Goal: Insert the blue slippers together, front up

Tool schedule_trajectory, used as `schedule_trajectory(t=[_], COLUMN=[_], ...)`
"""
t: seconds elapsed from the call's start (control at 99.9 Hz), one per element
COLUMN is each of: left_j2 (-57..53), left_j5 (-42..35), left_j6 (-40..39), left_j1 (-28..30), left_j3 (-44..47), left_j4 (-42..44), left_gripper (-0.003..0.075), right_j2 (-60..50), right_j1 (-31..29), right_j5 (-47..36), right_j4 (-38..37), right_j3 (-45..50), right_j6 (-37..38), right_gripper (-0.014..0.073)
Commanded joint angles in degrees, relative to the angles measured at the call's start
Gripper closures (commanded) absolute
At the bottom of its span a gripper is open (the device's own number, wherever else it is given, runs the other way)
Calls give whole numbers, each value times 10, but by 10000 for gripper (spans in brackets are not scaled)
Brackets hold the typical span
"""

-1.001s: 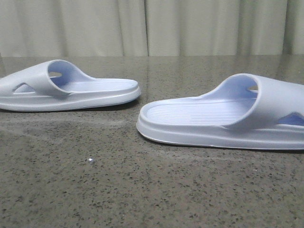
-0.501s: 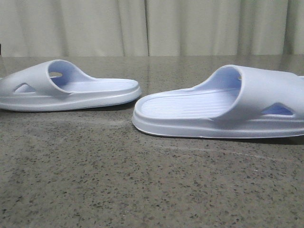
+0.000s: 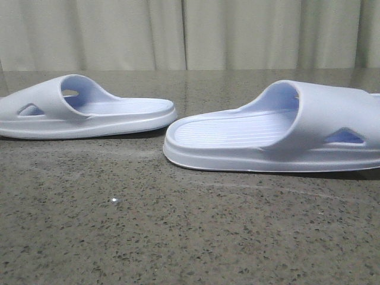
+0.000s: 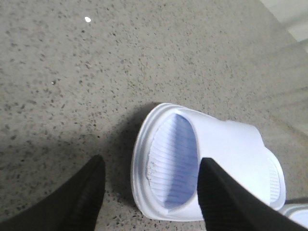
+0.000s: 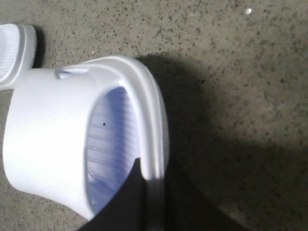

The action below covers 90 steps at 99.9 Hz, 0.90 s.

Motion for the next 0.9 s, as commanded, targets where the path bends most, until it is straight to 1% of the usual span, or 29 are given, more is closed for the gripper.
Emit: schedule_trajectory(t=[0.0, 0.11, 0.24, 0.4, 0.701, 0.801, 0.871, 0.881, 0.891], left_j2=[4, 34, 60, 77, 108, 124, 127, 127, 127], left_j5=[34, 63, 66, 85, 80, 80, 80, 80, 80], left_j6=[37, 57, 71, 100, 112, 112, 112, 112, 112], left_j1=[2, 2, 2, 2, -42, -53, -54, -54, -54], left_j3=[-18, -20, -20, -20, -28, -39, -42, -43, -43], left_j4=[-56, -73, -74, -109, -119, -119, -127, -128, -128], left_gripper=[348, 348, 349, 349, 354, 386, 451, 479, 489], right_j2=[-8, -8, -8, -8, -8, -8, -8, -8, -8], right_j1=[-1, -1, -1, -1, -1, -1, -1, -1, -1], right_j5=[4, 4, 6, 6, 5, 6, 6, 6, 7], right_j4=[29, 29, 29, 29, 29, 29, 29, 29, 29], right_j3=[-10, -10, -10, -10, -10, -10, -10, -10, -10], right_j6=[-12, -12, -12, -12, -12, -12, -12, -12, -12], right_gripper=[698, 698, 698, 698, 698, 698, 698, 698, 698])
